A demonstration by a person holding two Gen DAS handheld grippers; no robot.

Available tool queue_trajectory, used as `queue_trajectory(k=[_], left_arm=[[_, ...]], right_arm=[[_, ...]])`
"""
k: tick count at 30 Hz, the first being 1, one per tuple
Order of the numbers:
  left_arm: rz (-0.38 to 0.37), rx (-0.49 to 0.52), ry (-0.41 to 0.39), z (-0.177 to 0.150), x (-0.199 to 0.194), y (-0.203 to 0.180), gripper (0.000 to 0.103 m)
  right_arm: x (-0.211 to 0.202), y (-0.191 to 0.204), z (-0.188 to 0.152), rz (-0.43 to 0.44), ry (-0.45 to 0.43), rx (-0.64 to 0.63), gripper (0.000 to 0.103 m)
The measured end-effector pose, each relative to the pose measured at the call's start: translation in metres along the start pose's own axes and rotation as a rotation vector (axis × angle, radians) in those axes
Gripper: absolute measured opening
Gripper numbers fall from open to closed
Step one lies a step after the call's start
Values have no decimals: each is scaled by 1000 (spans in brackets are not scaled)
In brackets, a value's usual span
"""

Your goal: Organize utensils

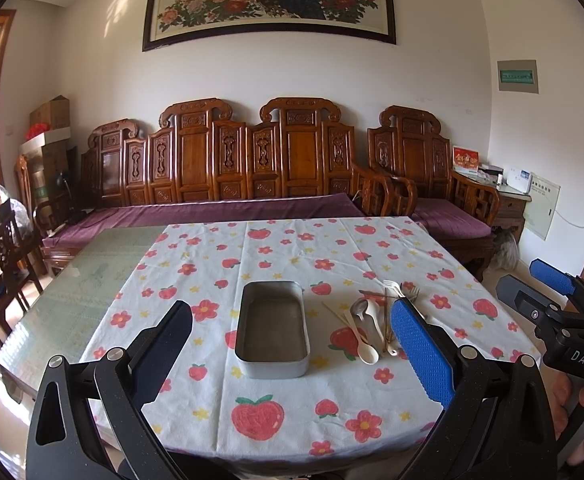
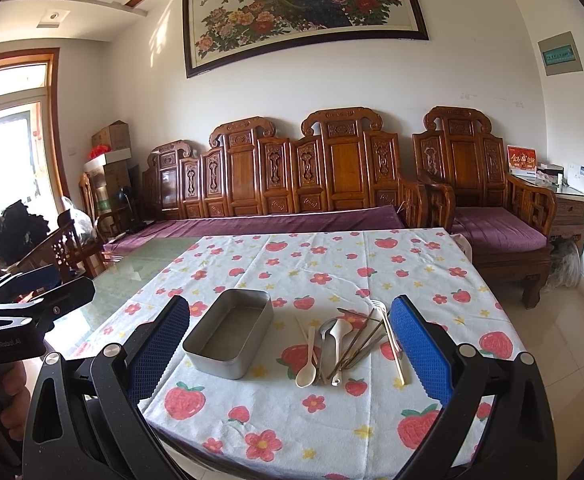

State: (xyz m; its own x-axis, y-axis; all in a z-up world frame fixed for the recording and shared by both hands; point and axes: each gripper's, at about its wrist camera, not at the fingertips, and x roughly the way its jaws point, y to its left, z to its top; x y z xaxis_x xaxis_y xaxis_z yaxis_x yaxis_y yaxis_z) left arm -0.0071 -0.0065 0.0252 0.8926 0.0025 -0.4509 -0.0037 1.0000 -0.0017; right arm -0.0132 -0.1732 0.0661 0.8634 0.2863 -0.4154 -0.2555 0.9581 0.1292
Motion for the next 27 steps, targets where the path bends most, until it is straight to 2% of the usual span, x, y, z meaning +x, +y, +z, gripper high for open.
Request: queue_trajectory(k=[17, 27], left_arm=[[-1, -3, 28, 1, 6, 2, 96], [-26, 18, 136, -19, 60, -1, 96]], right_arm=[[-5, 4, 8, -2, 13, 7, 101], [37, -22, -11, -6, 86, 15, 101]])
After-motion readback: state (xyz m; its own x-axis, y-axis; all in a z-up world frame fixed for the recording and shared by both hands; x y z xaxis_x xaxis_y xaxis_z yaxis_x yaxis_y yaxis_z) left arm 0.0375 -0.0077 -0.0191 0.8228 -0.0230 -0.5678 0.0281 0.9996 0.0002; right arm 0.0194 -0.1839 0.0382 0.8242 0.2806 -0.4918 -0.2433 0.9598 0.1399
